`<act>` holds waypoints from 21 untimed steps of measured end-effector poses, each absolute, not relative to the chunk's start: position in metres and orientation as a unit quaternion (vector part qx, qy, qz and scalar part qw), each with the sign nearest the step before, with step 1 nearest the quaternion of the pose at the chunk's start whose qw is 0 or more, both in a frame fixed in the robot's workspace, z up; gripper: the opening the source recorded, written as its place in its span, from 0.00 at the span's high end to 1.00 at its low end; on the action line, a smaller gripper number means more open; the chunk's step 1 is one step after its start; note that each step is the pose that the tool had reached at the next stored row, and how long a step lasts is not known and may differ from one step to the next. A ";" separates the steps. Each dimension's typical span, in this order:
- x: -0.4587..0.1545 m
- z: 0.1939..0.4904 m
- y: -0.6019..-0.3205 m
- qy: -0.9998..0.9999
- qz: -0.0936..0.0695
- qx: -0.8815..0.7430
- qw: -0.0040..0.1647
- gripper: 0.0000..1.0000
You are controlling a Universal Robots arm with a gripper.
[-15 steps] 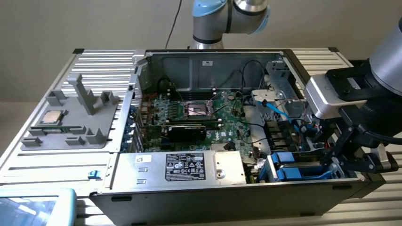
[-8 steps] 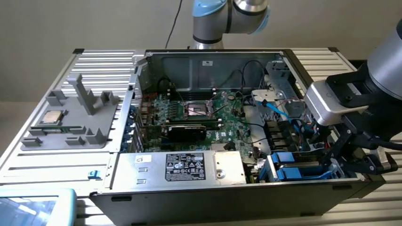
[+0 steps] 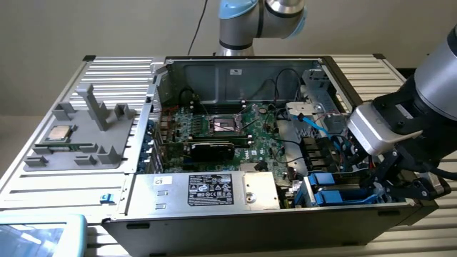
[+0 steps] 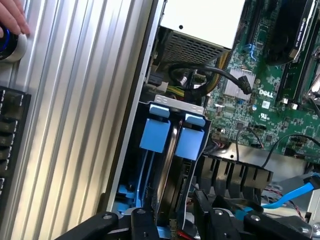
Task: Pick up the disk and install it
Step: 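Insert the first disk wire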
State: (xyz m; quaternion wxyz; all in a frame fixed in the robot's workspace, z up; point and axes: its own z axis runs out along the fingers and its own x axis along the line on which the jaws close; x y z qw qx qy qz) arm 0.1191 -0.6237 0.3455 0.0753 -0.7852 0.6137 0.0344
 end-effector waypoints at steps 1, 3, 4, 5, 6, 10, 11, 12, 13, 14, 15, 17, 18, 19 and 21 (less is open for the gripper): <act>0.120 0.345 -0.624 0.611 0.035 -0.787 0.075 0.58; 0.124 0.345 -0.624 0.609 0.035 -0.789 0.076 0.58; 0.127 0.345 -0.624 0.607 0.036 -0.790 0.076 0.58; 0.128 0.344 -0.624 0.606 0.037 -0.791 0.078 0.58; 0.130 0.344 -0.624 0.605 0.038 -0.792 0.079 0.58; 0.130 0.342 -0.623 0.598 0.044 -0.795 0.086 0.58; 0.130 0.341 -0.623 0.597 0.045 -0.796 0.087 0.58; 0.130 0.340 -0.623 0.595 0.047 -0.797 0.088 0.58; 0.130 0.340 -0.623 0.594 0.048 -0.798 0.089 0.58; 0.130 0.340 -0.623 0.593 0.049 -0.799 0.090 0.58; 0.130 0.339 -0.623 0.592 0.050 -0.799 0.091 0.58; 0.130 0.337 -0.623 0.592 0.051 -0.799 0.091 0.58; 0.130 0.337 -0.623 0.591 0.052 -0.800 0.091 0.58; 0.130 0.336 -0.623 0.591 0.052 -0.800 0.090 0.58; 0.130 0.336 -0.623 0.591 0.053 -0.800 0.089 0.58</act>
